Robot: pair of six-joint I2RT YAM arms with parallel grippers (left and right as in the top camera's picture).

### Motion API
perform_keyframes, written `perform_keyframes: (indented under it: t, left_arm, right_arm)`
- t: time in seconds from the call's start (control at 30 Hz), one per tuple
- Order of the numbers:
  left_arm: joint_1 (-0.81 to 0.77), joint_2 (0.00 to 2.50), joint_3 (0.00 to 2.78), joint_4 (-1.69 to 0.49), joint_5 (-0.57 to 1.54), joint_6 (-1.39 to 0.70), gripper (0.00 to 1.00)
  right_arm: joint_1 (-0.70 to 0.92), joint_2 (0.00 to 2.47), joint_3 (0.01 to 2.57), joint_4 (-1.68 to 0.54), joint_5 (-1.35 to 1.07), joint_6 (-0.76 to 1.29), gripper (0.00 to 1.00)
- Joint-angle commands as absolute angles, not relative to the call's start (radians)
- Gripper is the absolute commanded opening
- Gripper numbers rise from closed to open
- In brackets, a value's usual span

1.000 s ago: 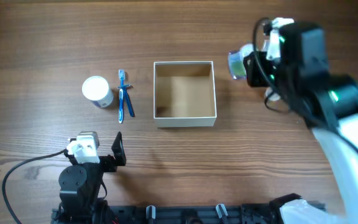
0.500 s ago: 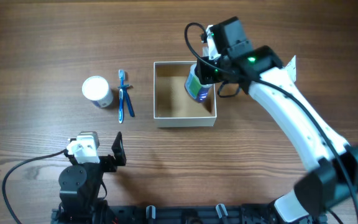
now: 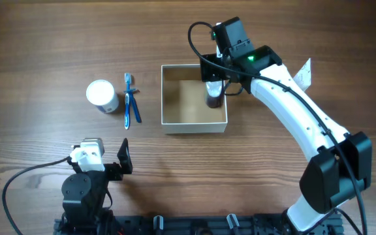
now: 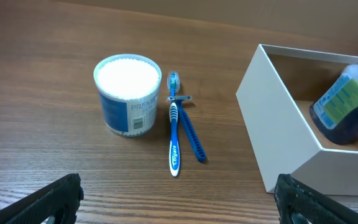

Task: Pack container
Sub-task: 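Release the pump bottle and move the right gripper to the white lotion bottle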

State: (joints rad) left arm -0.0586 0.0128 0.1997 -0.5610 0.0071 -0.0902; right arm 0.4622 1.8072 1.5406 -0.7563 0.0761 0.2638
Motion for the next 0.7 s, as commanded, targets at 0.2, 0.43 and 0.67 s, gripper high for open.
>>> perform_keyframes:
  t: [0.2,0.43,0.67]
  left_arm:
    - [-0.051,0.003,0.194,-0.558,0.019,-0.083,1.0]
    - [-0.051,0.003,0.194,-0.558,0.019,-0.083,1.0]
    - [-0.051,0.003,0.194,-0.558,0.019,-0.083,1.0]
  right_arm:
    - [0.168,1.376,1.562,-0.943,0.08,0.318,0.93]
    - [-0.129,1.484,1.557,-1.077,0.002,0.317,0.86]
    - [-0.134,1.668,1.557,-1.093,-0.025,0.313,0.72]
